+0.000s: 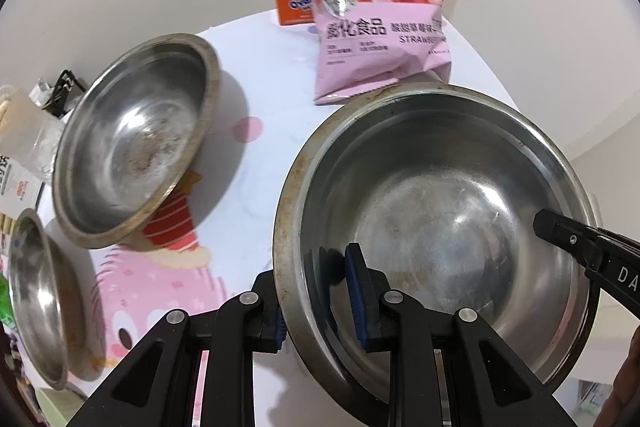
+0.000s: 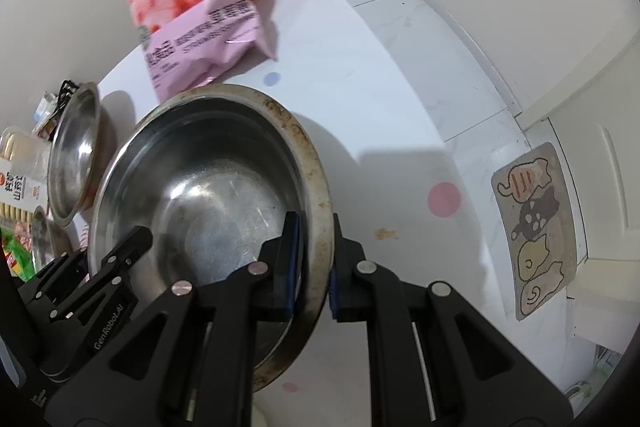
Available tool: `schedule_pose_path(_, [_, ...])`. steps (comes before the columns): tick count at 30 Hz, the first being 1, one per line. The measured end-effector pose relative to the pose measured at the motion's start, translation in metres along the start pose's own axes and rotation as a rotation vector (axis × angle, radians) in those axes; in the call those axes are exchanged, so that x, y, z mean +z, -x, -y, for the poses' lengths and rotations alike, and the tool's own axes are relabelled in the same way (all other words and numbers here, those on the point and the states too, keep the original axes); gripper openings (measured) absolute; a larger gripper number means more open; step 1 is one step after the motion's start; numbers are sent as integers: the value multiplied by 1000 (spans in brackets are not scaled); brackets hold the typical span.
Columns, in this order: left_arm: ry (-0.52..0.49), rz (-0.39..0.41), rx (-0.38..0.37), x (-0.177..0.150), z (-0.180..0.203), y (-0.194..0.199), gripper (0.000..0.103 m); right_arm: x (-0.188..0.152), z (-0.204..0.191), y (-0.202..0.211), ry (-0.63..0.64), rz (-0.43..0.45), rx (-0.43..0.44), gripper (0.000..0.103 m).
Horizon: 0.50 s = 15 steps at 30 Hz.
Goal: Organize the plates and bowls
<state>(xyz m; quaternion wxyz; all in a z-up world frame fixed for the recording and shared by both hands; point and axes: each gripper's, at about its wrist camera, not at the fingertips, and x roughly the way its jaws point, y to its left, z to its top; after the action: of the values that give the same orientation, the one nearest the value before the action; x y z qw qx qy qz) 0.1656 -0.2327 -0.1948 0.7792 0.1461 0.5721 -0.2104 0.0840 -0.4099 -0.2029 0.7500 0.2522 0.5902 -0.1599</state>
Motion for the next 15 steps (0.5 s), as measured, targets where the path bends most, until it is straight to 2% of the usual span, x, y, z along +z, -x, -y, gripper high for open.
schedule_pose_path(7, [-12,-9,-8,1,11,-20,26,-2,11,-9,-17,4,-3,14])
schedule_pose_path(9, [-2,-22,-8,1,10,-22,29,-3,11,-8,-15,17,-1,14])
schedule_pose_path(12, [12,-61,-7,-1,10,-31,40,-5,9,-10,-16,11,22,18])
schedule_pose_path(14, [29,-59,12,-4,7,-31,64,-6,5,-11,-8,2,30,33])
schedule_pose_path(15, [39,-46,20,-6,5,-29,67,-8,4,-9,-7,8,26,37])
